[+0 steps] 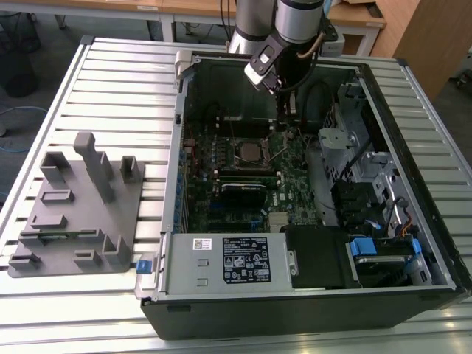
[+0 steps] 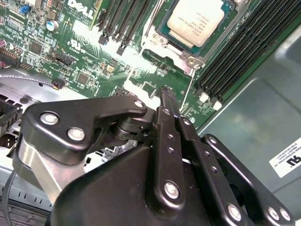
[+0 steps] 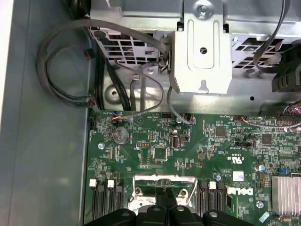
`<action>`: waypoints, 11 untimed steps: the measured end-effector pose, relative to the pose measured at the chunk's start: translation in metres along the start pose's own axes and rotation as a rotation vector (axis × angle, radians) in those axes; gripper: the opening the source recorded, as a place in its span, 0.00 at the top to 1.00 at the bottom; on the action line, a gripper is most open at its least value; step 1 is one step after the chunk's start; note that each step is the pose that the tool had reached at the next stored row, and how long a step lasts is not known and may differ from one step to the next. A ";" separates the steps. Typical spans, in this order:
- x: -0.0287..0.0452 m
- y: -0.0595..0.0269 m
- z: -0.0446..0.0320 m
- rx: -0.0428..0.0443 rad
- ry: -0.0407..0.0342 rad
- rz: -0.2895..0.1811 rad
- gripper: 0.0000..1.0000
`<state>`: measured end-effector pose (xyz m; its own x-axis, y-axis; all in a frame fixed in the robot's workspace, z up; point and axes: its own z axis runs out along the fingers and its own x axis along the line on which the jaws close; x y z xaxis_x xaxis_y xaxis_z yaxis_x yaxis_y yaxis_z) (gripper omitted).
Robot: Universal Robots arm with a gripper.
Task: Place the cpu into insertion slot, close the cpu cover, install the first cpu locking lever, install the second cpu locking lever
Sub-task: 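Close the cpu cover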
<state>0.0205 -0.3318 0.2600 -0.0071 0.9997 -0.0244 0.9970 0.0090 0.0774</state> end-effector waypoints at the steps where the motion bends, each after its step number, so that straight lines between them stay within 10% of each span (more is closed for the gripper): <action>1: 0.0000 0.0000 0.0000 0.0000 0.0000 0.000 0.89; 11: -0.0001 0.0183 0.0019 0.0001 0.0000 0.000 0.89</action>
<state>0.0389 -0.3318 0.2595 -0.0072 0.9997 -0.0244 0.9970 0.0090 0.0773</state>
